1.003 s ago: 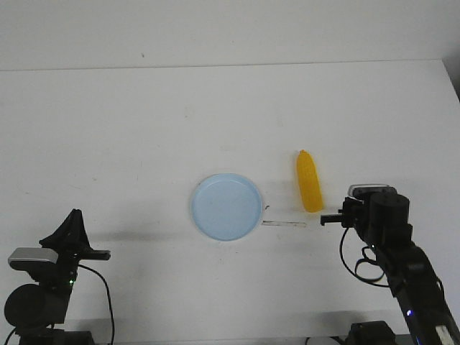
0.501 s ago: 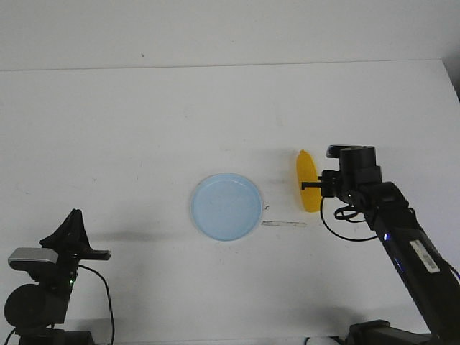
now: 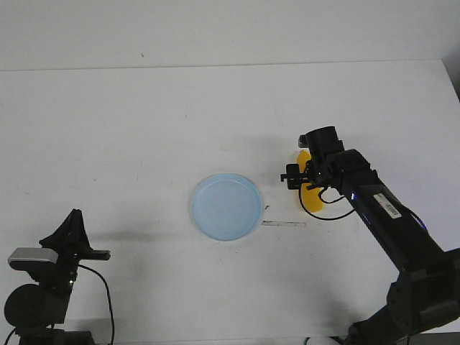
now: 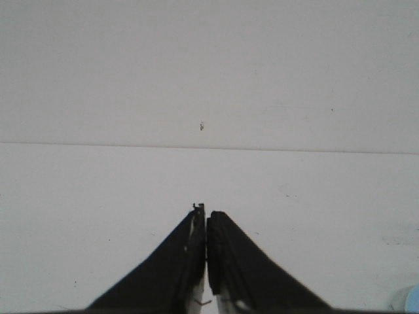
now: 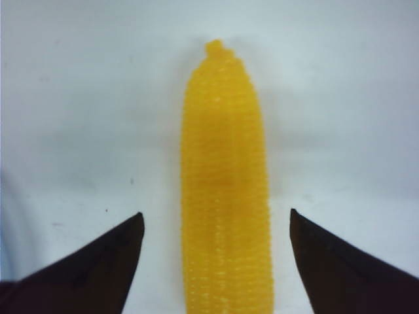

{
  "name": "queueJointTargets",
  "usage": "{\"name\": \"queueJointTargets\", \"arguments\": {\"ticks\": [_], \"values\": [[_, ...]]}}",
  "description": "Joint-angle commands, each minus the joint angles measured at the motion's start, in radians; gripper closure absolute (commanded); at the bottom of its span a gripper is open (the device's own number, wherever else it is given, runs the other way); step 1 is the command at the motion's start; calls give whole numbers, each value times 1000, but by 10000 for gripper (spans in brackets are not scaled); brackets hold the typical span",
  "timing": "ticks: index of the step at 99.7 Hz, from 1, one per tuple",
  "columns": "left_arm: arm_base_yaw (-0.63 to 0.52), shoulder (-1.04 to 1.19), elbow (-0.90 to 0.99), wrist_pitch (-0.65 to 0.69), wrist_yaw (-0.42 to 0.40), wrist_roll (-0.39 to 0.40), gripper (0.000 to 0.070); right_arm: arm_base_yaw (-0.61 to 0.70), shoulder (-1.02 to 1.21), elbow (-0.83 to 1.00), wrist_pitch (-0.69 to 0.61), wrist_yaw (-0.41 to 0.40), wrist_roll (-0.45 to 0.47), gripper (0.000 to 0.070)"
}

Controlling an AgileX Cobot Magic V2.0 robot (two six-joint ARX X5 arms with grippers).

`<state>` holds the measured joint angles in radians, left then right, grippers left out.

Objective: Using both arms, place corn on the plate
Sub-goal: 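Close the right gripper on the corn cob and lift it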

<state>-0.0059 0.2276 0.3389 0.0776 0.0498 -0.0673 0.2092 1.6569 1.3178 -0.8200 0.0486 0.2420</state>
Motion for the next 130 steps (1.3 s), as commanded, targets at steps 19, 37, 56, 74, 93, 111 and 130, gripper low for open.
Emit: {"name": "queueJointTargets", "arguments": {"ticks": [19,37,56,74,93,111,130], "values": [[0,-3,8,13,-2,-4,698,1,76,18,-7,5,12,110],[0,-3,8,13,-2,-4,698,0,100,17,25,4,12,185],[0,-3,8,13,-2,-4,698,0,137,17,30,4,12,224],[0,-3,8,13,-2,-4,698,0,143,17,32,4,12,356],[0,-3,8,13,-2,-4,698,0,136,19,25,4,12,356],[0,-3,8,13,-2,-4,698,18,93,47,-18,-3,12,356],[0,-3,8,13,-2,-4,698,74,52,87,-6,-160,26,356]]}}
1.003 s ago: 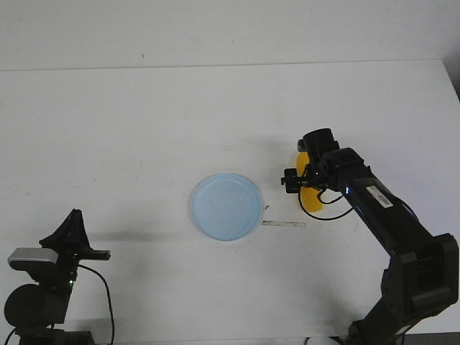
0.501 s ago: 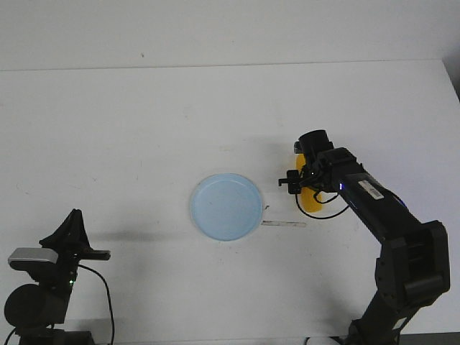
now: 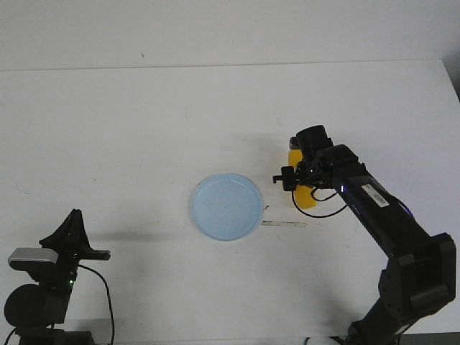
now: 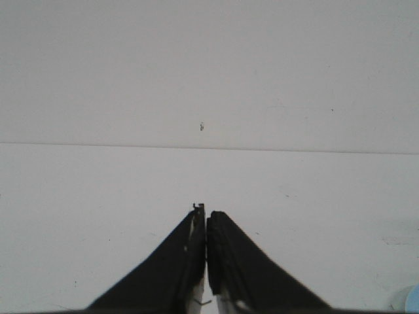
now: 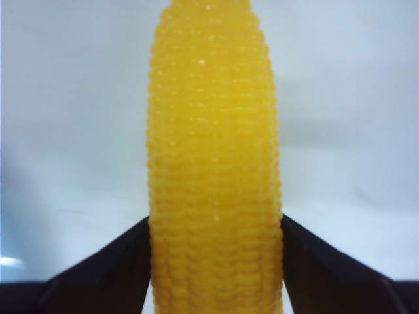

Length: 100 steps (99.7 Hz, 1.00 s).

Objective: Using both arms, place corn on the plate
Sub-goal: 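Close the right gripper on the corn cob and lift it, then carry the corn over the blue plate and lower it onto it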

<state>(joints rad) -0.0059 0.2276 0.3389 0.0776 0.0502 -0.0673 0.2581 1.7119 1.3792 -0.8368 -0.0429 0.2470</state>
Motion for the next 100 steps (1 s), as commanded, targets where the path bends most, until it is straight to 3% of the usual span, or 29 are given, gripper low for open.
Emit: {"name": "queueJointTargets", "arguments": {"ticks": [1,12,21,44,71,87,100], "values": [[0,-3,8,13,-2,-4,698,29,-3,26,14,-83,21,356],[0,-3,8,13,-2,-4,698,77,-3,26,34,-248,21,356],[0,-3,8,13,-2,-4,698,127,6,26,56,-304,25,356],[0,-3,8,13,-2,-4,698,262,45,23,101,-290,44,355],[0,-3,8,13,-2,-4,698,325,120,23,116,-288,48,350],[0,-3,8,13,-2,-4,698,341,143,22,109,-262,68,261],[0,-3,8,13,-2,-4,698,348,154,22,105,-263,68,260]]}}
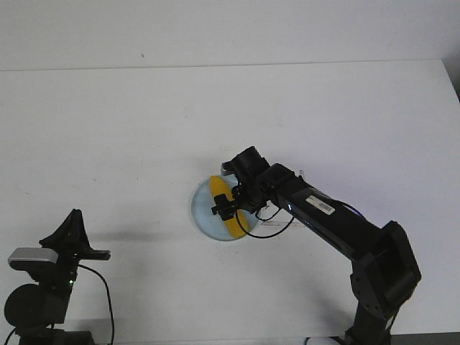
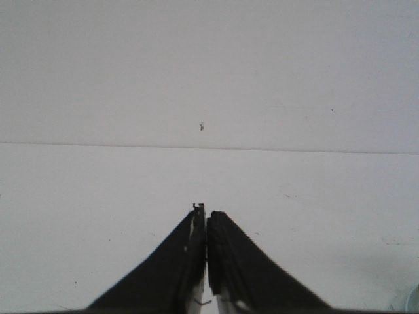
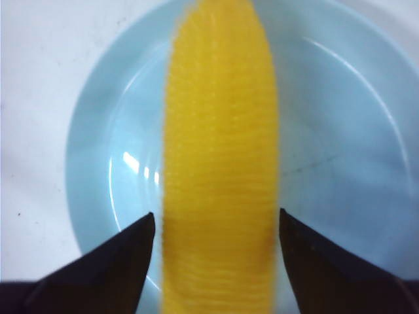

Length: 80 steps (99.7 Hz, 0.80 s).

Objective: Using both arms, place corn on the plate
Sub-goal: 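Carry the corn over the blue plate and lower it onto it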

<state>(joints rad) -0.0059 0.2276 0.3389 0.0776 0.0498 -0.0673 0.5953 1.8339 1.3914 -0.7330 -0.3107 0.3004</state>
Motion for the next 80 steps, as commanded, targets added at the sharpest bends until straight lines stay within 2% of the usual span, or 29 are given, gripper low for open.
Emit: {"name": "queueJointTargets", "arguments": {"ticks": [1,10,22,40,63,80], "values": [[0,-3,8,13,-2,-4,698,11,32,10,1,5,14,260],[0,-3,8,13,-2,-4,698,19,32,10,7,5,16,240],[0,-3,8,13,-2,-4,698,21,31,14,23,5,18,141],[0,-3,8,13,-2,-4,698,21,3,28,29,12,17,137],[0,-3,8,13,-2,-4,698,22,-87,28,47,149,-13,137],[0,-3,8,13,-2,-4,698,12,-145,27,53,266,-119,152]]}}
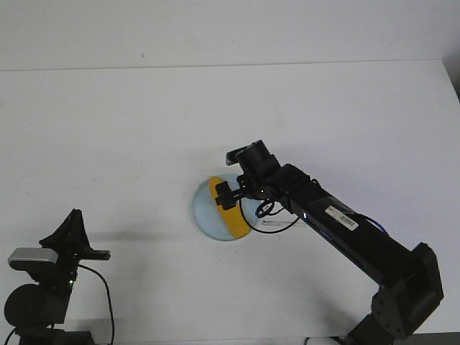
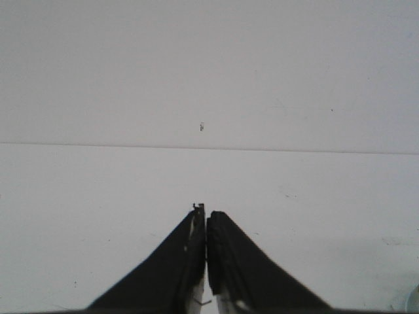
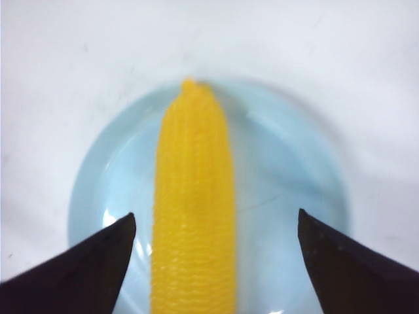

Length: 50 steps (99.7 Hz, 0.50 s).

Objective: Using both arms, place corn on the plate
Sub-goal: 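Carry the corn over the blue plate and lower it onto it, then open the right gripper to release the corn on the plate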

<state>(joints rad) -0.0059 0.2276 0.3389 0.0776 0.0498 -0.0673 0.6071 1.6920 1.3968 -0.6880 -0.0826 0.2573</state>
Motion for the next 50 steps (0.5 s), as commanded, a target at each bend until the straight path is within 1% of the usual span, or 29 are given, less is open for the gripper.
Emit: {"name": "queueJointTargets", "arguments": {"ticks": [1,12,16,20,28,33,40,50], "values": [[0,-3,8,13,-2,-4,698,-2,-6,22,9,45,-81,153],[0,-3,8,13,-2,-4,698,-31,-40,12,37,136,-133,160],[0,-3,8,13,-2,-4,698,-45,-55,-2,62,159,-151,177],[0,-3,8,13,-2,-4,698,-63,-74,-21,94,173,-167,226],[0,-3,8,13,-2,-4,698,-108,-119,-75,166,182,-202,383],[0,-3,8,13,-2,-4,698,-135,-151,-115,214,182,-220,459],[0,-3,8,13,-2,-4,698,-177,-198,-179,287,182,-246,497],[0,-3,8,13,-2,-4,698,-239,-277,-280,380,180,-277,503]]}}
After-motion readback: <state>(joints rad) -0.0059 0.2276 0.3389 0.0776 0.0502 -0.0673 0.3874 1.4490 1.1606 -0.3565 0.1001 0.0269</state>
